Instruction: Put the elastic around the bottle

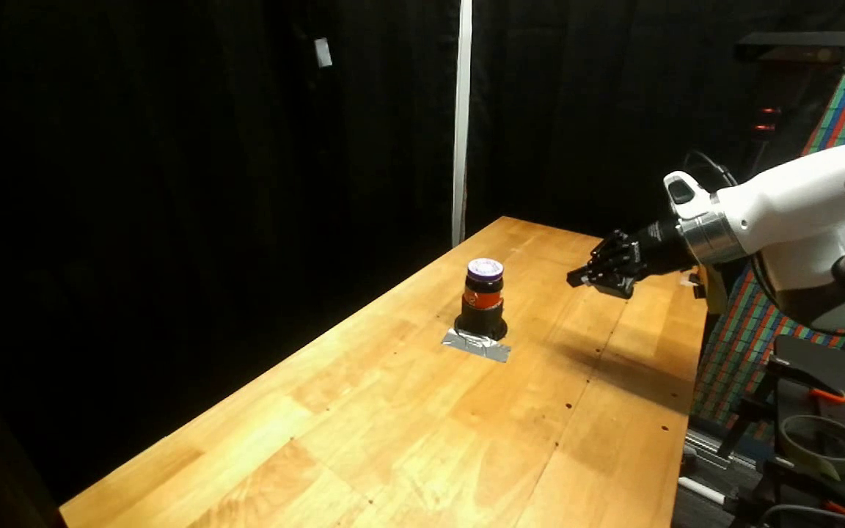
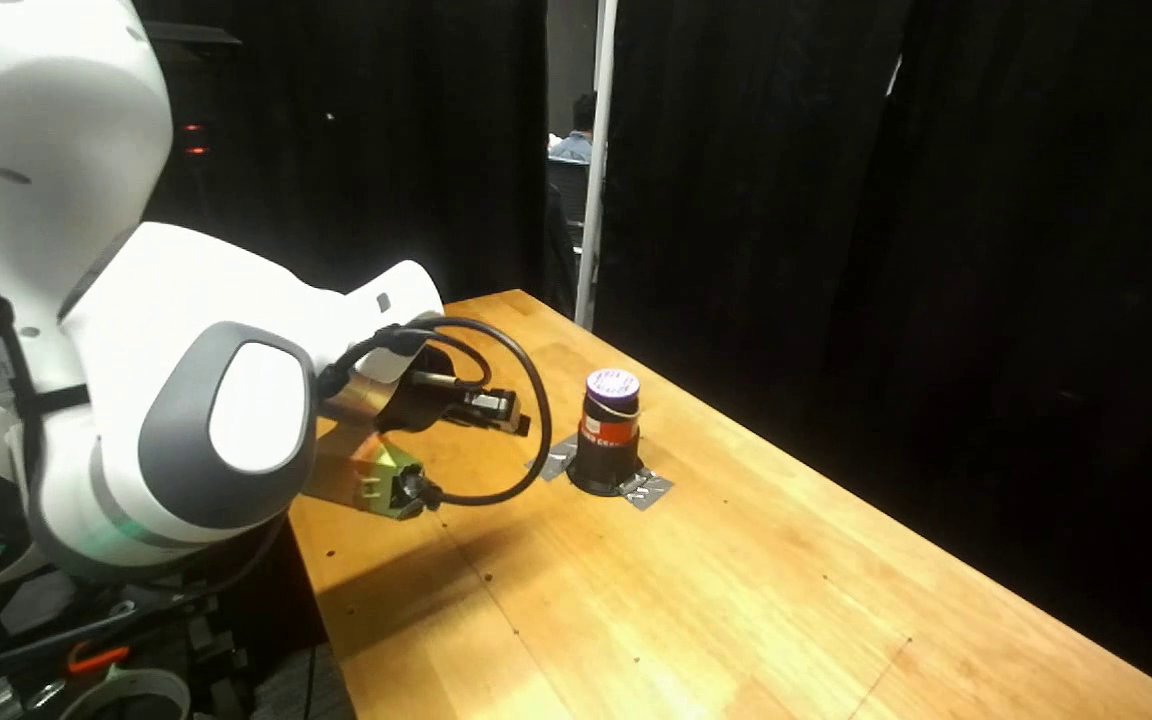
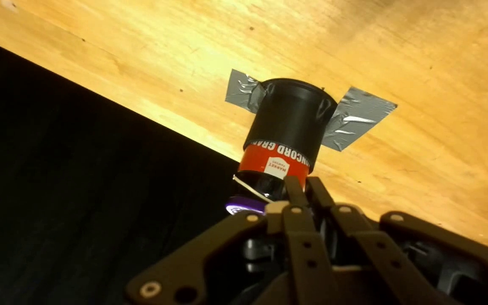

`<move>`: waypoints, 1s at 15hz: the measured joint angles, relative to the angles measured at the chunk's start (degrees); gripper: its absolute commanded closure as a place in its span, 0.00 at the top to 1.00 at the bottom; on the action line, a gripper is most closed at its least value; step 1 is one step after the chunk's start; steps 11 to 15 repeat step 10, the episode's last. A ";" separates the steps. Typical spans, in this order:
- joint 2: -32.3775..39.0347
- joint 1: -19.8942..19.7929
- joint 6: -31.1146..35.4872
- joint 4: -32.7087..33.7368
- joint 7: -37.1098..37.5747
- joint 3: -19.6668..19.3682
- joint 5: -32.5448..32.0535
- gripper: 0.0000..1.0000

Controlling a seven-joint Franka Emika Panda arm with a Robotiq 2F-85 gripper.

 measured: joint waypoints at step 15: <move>0.18 17.74 -32.28 2.18 23.59 -22.30 -24.12 0.97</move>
